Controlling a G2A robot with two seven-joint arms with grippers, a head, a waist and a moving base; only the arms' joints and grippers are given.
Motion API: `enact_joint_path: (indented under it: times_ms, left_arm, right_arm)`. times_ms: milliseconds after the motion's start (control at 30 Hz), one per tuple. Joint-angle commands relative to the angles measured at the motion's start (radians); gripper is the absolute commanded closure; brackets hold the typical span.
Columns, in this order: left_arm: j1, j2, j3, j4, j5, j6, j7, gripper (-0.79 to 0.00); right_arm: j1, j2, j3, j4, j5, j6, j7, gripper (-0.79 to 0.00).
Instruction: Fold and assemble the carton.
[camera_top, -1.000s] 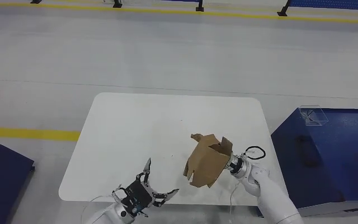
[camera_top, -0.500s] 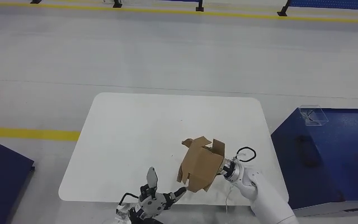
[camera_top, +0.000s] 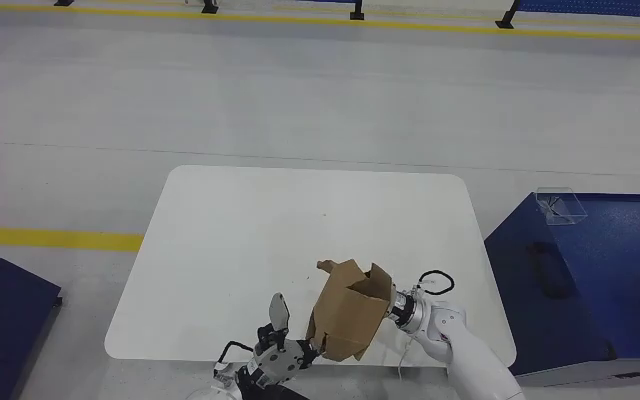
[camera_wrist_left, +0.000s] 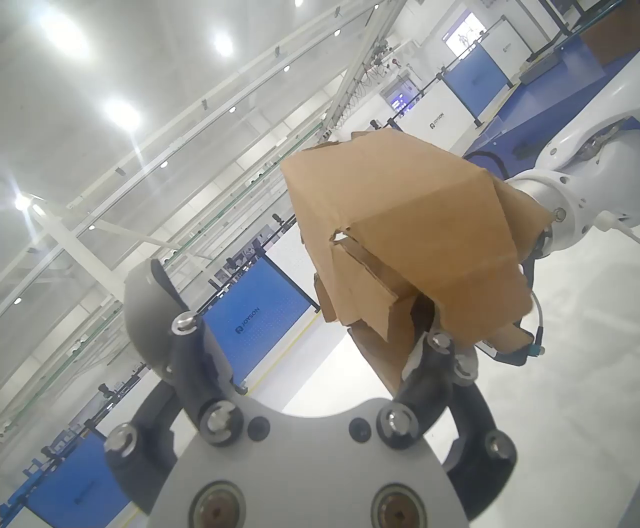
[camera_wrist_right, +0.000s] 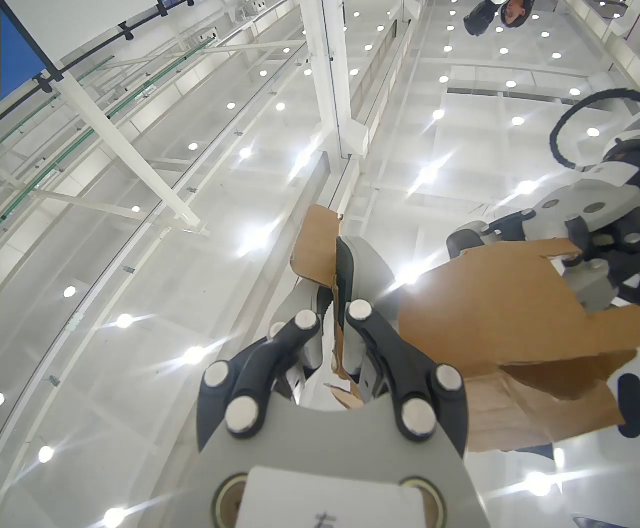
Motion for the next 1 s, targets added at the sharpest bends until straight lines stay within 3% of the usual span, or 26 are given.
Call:
enact_joint_path:
  times_ms: [0, 67, 233, 267, 300, 333, 367, 400, 433, 667, 800, 967]
  left_arm:
    - [0.000, -0.002, 0.001, 0.001, 0.006, 0.003, -0.001, -0.529]
    - [0.001, -0.004, 0.000, 0.002, 0.007, 0.002, 0.001, -0.363]
    - [0.001, -0.008, -0.005, 0.008, -0.005, -0.005, 0.023, -0.163]
    - [0.001, -0.009, -0.006, 0.010, -0.005, -0.006, 0.026, -0.108]
    - [0.001, -0.010, -0.007, 0.011, -0.006, -0.006, 0.027, 0.000]
    - [0.001, -0.011, -0.007, 0.012, -0.008, -0.006, 0.029, 0.000]
    - [0.000, -0.012, -0.009, 0.013, -0.010, -0.005, 0.031, 0.000]
    - [-0.001, -0.013, -0.011, 0.014, -0.012, -0.005, 0.033, 0.000]
    - [-0.002, -0.014, -0.013, 0.014, -0.012, -0.002, 0.039, 0.000]
    - [-0.001, -0.014, -0.014, 0.014, -0.011, -0.007, 0.031, 0.000]
    - [0.012, -0.015, -0.034, -0.028, -0.164, -0.125, -0.016, 0.000]
    - [0.007, -0.014, -0.114, -0.018, -0.363, -0.197, -0.004, 0.000]
  right_arm:
    - [0.001, -0.001, 0.001, 0.001, -0.018, -0.004, 0.012, 0.000]
    - [-0.001, -0.002, 0.001, 0.003, -0.028, -0.006, 0.024, 0.000]
    - [-0.001, -0.005, 0.002, 0.007, -0.039, -0.008, 0.035, 0.000]
    - [0.000, -0.005, 0.003, 0.005, -0.049, -0.012, 0.034, 0.000]
    - [0.000, -0.005, 0.002, 0.001, -0.062, -0.016, 0.034, 0.000]
    - [0.000, -0.005, -0.001, 0.000, -0.072, -0.011, 0.036, 0.000]
    - [0.000, -0.005, -0.001, 0.000, -0.072, -0.011, 0.036, -0.135]
    - [0.000, -0.005, -0.001, 0.000, -0.072, -0.011, 0.036, -0.394]
    - [0.000, -0.005, -0.001, 0.000, -0.072, -0.011, 0.036, -0.785]
    - [0.000, -0.006, 0.000, 0.001, -0.071, -0.017, 0.033, -0.785]
    - [0.016, 0.004, 0.071, 0.009, -0.177, -0.159, 0.035, -0.785]
    - [0.013, 0.027, 0.181, 0.035, -0.382, -0.337, 0.200, -0.785]
